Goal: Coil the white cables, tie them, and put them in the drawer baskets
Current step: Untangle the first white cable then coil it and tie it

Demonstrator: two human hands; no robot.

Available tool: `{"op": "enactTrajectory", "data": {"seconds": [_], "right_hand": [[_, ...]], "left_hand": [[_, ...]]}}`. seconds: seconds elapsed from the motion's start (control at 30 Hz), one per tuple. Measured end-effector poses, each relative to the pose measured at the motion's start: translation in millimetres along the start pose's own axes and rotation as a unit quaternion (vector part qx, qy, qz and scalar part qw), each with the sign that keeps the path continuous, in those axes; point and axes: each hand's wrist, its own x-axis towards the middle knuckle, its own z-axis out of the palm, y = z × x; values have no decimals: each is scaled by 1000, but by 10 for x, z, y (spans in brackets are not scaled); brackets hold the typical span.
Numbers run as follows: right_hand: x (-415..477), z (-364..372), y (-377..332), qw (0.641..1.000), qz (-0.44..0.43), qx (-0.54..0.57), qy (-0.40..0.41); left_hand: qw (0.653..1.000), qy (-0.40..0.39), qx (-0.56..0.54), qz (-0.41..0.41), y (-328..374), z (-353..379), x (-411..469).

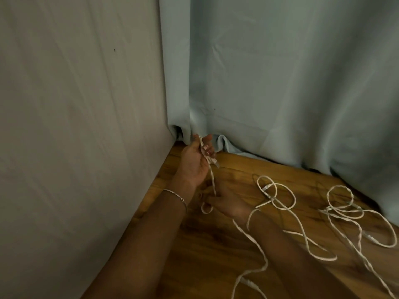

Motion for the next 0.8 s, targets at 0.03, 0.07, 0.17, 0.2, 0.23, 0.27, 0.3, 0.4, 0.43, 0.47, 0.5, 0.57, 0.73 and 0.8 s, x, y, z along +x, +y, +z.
{"op": "enactTrajectory", "data": {"seconds": [0.03,0.07,0.17,0.2,0.23,0.27,0.3,0.4,0.43,0.47,0.5,0.57,0.73,0.8], "right_hand": [[3,3,-21,1000,-3,-1,-20],[8,-6,-56,999,0,5,-38],[14,-52,-177,997,5,27,-77],[18,-62,-209,996,5,27,-89],[19,-67,-225,995,3,21,-102],[20,-67,-230,993,5,13,-114],[19,-58,-237,993,8,2,-121],[5,-42,-277,990,0,-40,-137],[5,-57,-300,989,-2,-58,-136],[7,-82,-339,989,-6,-70,-132],[14,-123,-372,989,-7,-83,-122],[45,-216,-433,987,1,-118,-106],[125,-454,-523,967,17,-216,-134],[161,-554,-528,954,0,-268,-136]], "left_hand": [[1000,9,28,4,-1,-39,25],[998,19,59,7,-3,-84,41],[989,49,142,14,-23,-198,53],[983,55,177,22,-37,-226,47],[975,54,213,31,-51,-247,36],[965,50,253,40,-56,-257,24],[956,43,287,48,-56,-257,4],[901,23,424,91,-40,-290,-87],[877,18,469,103,-35,-327,-114],[853,9,509,115,-28,-379,-140],[832,-1,541,122,-23,-446,-156],[798,-20,590,119,-27,-551,-180],[753,-23,653,77,6,-578,-264],[746,-33,664,38,26,-601,-275]]}}
